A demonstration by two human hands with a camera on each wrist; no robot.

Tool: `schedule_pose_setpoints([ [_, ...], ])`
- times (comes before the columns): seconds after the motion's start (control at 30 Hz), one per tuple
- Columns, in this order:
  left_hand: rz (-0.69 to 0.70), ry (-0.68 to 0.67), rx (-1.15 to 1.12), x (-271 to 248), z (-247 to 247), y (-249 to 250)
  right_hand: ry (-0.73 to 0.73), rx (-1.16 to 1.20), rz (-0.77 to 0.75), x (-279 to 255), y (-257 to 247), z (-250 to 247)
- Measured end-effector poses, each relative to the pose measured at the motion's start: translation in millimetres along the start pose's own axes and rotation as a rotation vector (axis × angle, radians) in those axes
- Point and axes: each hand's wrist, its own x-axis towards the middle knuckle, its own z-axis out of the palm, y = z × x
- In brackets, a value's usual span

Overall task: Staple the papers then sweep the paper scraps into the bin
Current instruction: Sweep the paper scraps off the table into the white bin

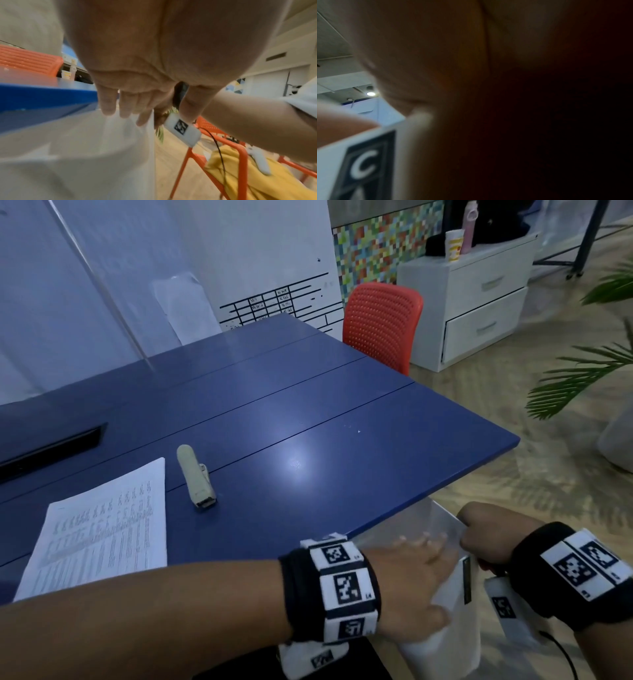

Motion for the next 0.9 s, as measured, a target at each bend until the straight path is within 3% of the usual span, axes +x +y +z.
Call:
schedule_pose_setpoints([
  [0.07, -0.029, 0.071, -0.089, -4.6, -15.7, -4.5, 0.008, 0.005, 0.004, 1.7, 3.4, 0.2],
  [0.17, -0.171, 0.451, -0.171, 5.8, -60.6, -49.5, 0.021, 0.008, 0.021, 3.2, 6.3, 0.3],
  [0.23, -0.318, 0.594, -0.185, 15.3, -91.1, -95.0, 0.014, 0.002, 0.023, 4.3, 6.3, -0.5],
  [0.3, -0.509, 0.562, -0.182, 24.0, -111.1, -145.0, 0.016, -0.003, 0.033, 5.3, 6.2, -1.7],
  [0.37, -0.718, 0.450, -0.158, 34.9, -113.3, -192.2, 0.032, -0.016, 0.036, 4.7, 6.7, -2.7],
  [0.43, -0.840, 0.343, -0.155, 45.6, -103.7, -223.2, 0.036, -0.014, 0.036, 3.8, 7.4, -3.6],
  [0.57, -0.802, 0.252, -0.229, 61.4, -91.7, -233.4, 0.020, -0.002, 0.052, 3.9, 9.9, -6.9],
  [0.7, -0.733, 0.216, -0.125, 76.0, -95.5, -214.1, 0.020, 0.022, 0.059, 5.5, 10.8, -8.3],
  [0.9, -0.491, 0.150, -0.092, 78.3, -92.8, -157.2, 0.039, 0.008, 0.064, 8.1, 11.3, -7.7],
])
